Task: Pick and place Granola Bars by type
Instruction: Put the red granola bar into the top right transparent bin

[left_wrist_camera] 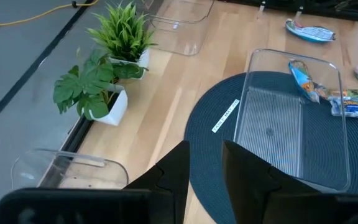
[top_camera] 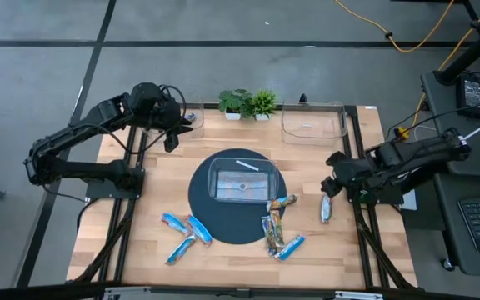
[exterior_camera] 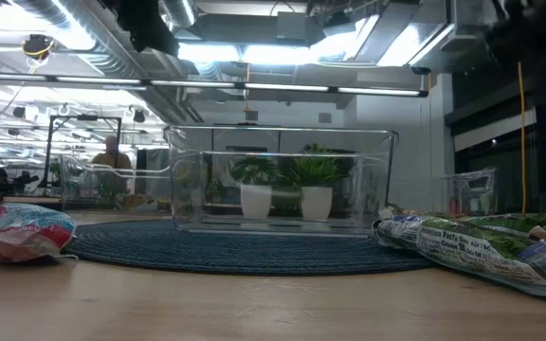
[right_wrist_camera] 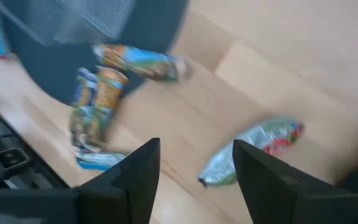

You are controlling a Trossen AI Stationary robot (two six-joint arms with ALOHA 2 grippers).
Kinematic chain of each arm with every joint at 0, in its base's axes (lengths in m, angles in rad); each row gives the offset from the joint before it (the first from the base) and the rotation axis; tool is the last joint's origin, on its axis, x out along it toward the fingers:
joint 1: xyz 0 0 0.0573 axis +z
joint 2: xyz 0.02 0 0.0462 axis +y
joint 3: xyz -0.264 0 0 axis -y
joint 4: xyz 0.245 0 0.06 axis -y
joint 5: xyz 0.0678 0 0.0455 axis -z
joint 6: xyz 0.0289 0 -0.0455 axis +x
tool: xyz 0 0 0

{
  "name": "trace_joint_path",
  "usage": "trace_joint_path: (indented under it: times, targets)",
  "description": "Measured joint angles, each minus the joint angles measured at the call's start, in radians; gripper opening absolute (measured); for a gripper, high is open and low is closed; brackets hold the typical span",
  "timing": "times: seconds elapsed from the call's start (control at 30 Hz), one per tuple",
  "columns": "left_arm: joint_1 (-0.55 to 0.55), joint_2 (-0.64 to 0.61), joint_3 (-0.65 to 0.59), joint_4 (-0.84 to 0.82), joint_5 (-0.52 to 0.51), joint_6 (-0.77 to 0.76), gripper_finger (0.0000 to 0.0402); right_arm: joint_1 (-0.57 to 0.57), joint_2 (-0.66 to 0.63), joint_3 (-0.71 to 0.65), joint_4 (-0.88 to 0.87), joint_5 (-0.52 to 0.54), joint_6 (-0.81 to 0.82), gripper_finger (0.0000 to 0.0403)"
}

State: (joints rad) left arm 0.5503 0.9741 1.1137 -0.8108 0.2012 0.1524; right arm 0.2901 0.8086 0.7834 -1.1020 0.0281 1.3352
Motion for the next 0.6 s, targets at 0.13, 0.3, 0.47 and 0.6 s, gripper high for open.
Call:
trace_joint_path:
  times: [0.13,0.3,0.47,0.6]
  targets:
    - [0.0,0.0,0.0,0.0,0.0,0.0,0.0086,0.034,0.002,-0.091,0.016,-0.041,0.109,0.0202]
    - [0.0,0.0,0.0,0.0,0.001,0.0,0.0086,0.065,0.001,-0.196,0.082,-0.081,0.211,0.0202]
    - [0.0,0.0,0.0,0.0,0.002,-0.001,0.0086,0.085,0.001,-0.264,0.169,-0.077,0.261,0.0202]
    - [0.0,0.0,0.0,0.0,0.002,-0.007,0.0086,0.087,0.003,-0.285,0.186,-0.075,0.261,0.0202]
